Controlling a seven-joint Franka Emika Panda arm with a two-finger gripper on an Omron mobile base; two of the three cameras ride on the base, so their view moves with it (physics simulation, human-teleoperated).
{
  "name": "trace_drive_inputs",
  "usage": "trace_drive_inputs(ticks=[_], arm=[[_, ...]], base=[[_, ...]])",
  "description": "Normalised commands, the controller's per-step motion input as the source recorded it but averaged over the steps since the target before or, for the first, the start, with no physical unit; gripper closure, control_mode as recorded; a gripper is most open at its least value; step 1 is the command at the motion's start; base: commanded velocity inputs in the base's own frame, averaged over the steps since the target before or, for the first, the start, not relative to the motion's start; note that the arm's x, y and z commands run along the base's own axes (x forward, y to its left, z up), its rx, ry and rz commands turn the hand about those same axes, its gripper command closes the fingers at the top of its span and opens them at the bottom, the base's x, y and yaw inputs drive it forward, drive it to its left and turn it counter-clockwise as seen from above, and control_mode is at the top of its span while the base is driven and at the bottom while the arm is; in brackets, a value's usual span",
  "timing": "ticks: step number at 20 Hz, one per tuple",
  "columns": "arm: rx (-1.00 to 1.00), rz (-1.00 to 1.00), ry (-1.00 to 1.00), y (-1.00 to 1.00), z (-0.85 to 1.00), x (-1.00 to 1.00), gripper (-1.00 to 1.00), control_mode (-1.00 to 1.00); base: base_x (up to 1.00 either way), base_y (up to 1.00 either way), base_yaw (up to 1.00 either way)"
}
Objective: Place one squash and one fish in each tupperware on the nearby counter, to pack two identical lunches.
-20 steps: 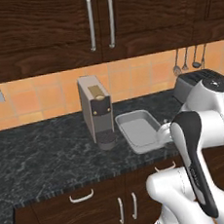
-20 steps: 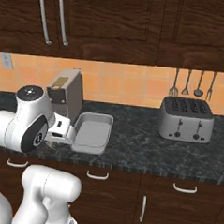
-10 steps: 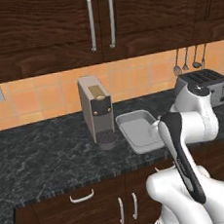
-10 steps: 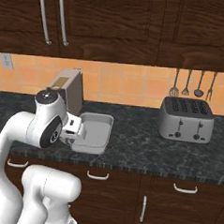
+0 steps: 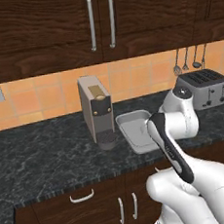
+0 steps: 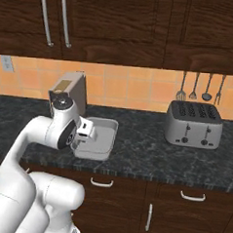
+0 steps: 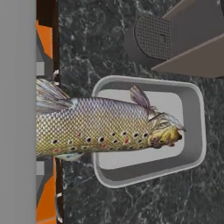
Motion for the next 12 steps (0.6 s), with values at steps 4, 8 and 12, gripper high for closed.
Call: trace_drive_inputs(ticks=[4,8,12], arm=[[0.0,0.0,0.0,0.0,-0.51,0.69,1.0,-1.0],[0.0,0.0,0.0,0.0,-0.58,0.56,1.0,-1.0],[0.0,0.0,0.0,0.0,-0.29,0.55,1.0,-1.0]], base=[[0.0,0.0,0.0],[0.0,0.0,0.0],[0.0,0.0,0.0]])
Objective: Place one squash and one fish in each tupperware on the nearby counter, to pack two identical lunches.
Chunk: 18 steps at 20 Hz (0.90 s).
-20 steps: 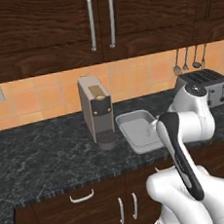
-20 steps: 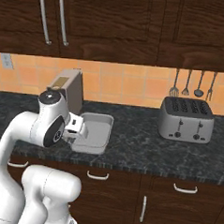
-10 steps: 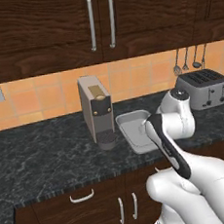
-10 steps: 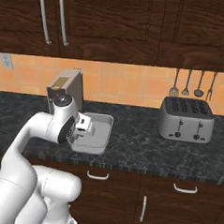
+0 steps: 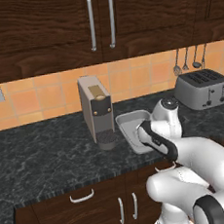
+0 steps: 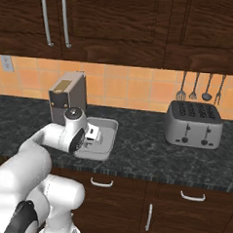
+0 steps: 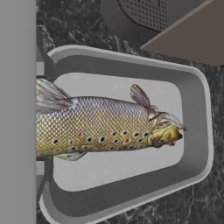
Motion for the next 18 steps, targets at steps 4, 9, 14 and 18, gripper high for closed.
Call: trace_drive_inputs(ticks=[4,9,14,18], arm=[[0.0,0.0,0.0,0.0,-0.26,0.57,1.0,-1.0],[0.0,0.0,0.0,0.11,-0.33,0.49,1.0,-1.0],[0.0,0.0,0.01,0.16,-0.14,0.54,1.0,-1.0],[0.0,0.0,0.0,0.0,-0.31,0.46,1.0,-1.0]], base=[[0.0,0.0,0.0],[0.0,0.0,0.0],[0.0,0.0,0.0],[0.0,0.0,0.0]])
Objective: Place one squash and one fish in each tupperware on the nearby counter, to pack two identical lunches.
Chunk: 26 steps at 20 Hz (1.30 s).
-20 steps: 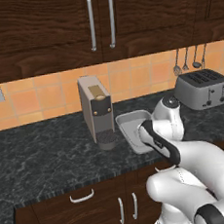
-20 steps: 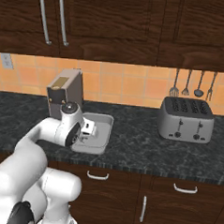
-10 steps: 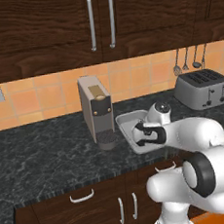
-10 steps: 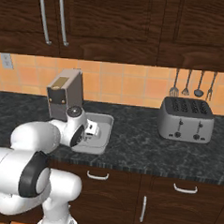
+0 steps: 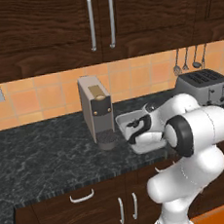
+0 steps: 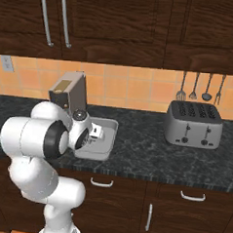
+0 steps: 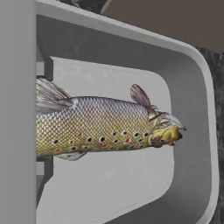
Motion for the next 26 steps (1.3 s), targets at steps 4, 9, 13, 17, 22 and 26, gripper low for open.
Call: trace_drive_inputs(ticks=[4,9,13,17,22,26], arm=[[0.0,0.0,0.0,0.0,-0.47,0.45,-1.0,-1.0],[0.0,0.0,0.0,0.03,-0.35,0.5,-1.0,-1.0],[0.0,-0.06,-0.04,-0.08,0.12,-0.31,-1.0,-1.0],[0.0,-0.07,-0.15,-0.14,0.54,-0.81,-1.0,-1.0],[0.0,-0.03,-0.29,0.0,0.96,-1.0,-1.0,-1.0],[0.01,-0.1,-0.1,0.0,0.81,-0.94,-1.0,-1.0]], base=[[0.0,0.0,0.0],[0.0,0.0,0.0],[0.0,0.0,0.0],[0.0,0.0,0.0],[0.0,0.0,0.0],[0.0,0.0,0.0]])
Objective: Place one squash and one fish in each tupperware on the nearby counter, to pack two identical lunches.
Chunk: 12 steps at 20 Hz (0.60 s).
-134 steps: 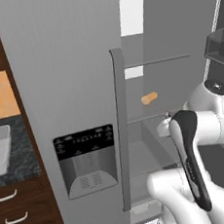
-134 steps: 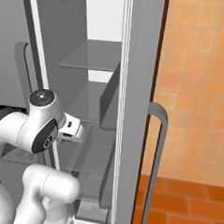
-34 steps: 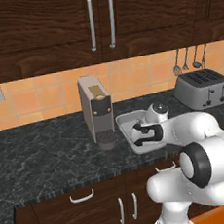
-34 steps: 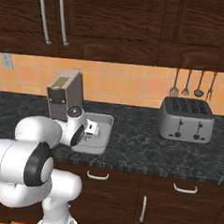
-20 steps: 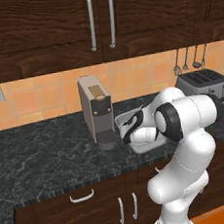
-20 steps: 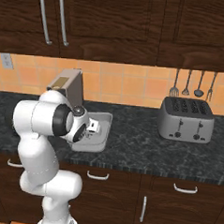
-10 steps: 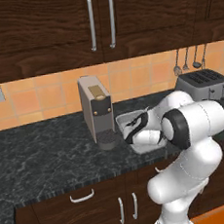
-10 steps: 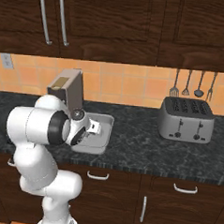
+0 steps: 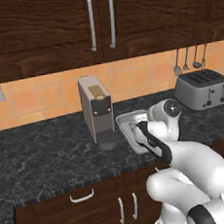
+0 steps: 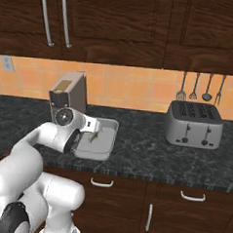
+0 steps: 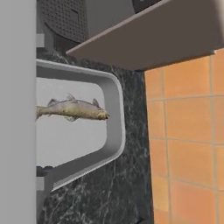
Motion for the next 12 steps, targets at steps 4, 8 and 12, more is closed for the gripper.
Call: trace_drive_inputs(ticks=[4,8,12], arm=[[0.0,-0.13,0.03,0.0,-0.05,-0.99,-1.0,-1.0],[0.0,-0.02,-0.03,-0.18,-0.13,-1.0,-1.0,-1.0],[0.02,0.05,-0.05,-0.43,0.0,-1.0,-1.0,-1.0]], base=[[0.0,0.0,0.0],[0.0,0.0,0.0],[0.0,0.0,0.0]])
